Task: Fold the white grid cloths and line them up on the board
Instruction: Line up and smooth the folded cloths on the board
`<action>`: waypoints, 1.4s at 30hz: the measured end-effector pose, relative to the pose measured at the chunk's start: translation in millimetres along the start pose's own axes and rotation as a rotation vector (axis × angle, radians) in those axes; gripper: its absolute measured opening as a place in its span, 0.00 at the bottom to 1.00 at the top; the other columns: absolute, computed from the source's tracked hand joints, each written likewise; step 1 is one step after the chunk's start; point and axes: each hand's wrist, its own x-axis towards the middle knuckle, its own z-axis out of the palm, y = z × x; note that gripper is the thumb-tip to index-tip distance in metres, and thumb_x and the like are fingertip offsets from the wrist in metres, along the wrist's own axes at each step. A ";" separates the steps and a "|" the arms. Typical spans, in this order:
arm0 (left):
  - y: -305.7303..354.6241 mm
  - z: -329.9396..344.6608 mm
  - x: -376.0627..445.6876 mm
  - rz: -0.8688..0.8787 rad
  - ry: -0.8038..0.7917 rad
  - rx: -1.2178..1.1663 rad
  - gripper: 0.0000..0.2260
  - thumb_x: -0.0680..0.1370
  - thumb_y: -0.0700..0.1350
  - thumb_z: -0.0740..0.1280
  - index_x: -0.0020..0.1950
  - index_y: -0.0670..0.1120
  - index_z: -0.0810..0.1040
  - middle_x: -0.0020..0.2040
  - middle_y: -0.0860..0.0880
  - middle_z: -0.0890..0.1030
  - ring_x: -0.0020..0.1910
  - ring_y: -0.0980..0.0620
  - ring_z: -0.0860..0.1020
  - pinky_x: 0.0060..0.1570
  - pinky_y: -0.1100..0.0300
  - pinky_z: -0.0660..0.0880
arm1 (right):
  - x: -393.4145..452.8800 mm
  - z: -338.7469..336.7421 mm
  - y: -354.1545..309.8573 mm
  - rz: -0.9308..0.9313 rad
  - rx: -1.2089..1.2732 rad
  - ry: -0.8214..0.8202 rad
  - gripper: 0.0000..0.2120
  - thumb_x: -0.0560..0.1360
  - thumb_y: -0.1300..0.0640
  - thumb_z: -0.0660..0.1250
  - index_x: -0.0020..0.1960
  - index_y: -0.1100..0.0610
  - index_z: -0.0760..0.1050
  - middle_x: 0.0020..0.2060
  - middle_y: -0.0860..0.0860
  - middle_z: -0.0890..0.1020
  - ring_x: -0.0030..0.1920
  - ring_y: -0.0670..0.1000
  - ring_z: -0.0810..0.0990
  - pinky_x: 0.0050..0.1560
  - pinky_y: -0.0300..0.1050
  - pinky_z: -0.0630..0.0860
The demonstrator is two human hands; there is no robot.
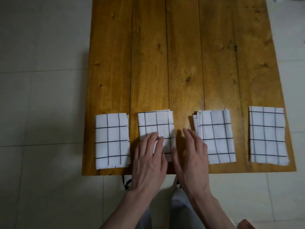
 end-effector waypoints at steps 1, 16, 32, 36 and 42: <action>8.9 2.7 0.6 0.008 0.002 -0.003 0.20 0.83 0.47 0.58 0.74 0.45 0.74 0.75 0.45 0.73 0.77 0.44 0.70 0.71 0.43 0.74 | -0.6 -7.3 5.9 -0.001 0.003 -0.001 0.30 0.81 0.50 0.69 0.80 0.54 0.64 0.75 0.52 0.69 0.72 0.52 0.69 0.70 0.47 0.68; 131.6 47.3 26.3 -0.019 0.025 0.027 0.21 0.84 0.51 0.55 0.75 0.49 0.72 0.75 0.47 0.74 0.75 0.47 0.72 0.71 0.46 0.74 | 36.3 -85.6 123.3 -0.162 -0.093 -0.082 0.28 0.81 0.53 0.67 0.79 0.56 0.66 0.74 0.53 0.72 0.73 0.55 0.70 0.73 0.54 0.71; 113.1 63.3 32.2 0.015 -0.046 0.127 0.24 0.82 0.48 0.58 0.78 0.47 0.69 0.78 0.45 0.71 0.77 0.45 0.69 0.74 0.44 0.70 | 35.1 -56.5 120.3 -0.140 -0.138 -0.057 0.26 0.79 0.55 0.71 0.75 0.57 0.71 0.74 0.58 0.72 0.70 0.60 0.68 0.68 0.58 0.74; 107.8 62.9 34.4 -0.004 -0.046 0.098 0.24 0.81 0.47 0.61 0.78 0.46 0.68 0.78 0.44 0.71 0.77 0.44 0.69 0.74 0.42 0.71 | 40.9 -51.8 115.3 -0.159 -0.145 -0.053 0.27 0.78 0.54 0.72 0.75 0.57 0.71 0.74 0.58 0.72 0.71 0.59 0.67 0.68 0.56 0.73; 106.0 63.8 35.3 -0.016 -0.030 0.083 0.23 0.82 0.47 0.61 0.77 0.46 0.69 0.78 0.44 0.70 0.78 0.45 0.68 0.75 0.42 0.69 | 43.7 -50.1 114.1 -0.172 -0.167 -0.049 0.26 0.79 0.52 0.70 0.75 0.57 0.71 0.74 0.58 0.71 0.70 0.59 0.66 0.68 0.56 0.72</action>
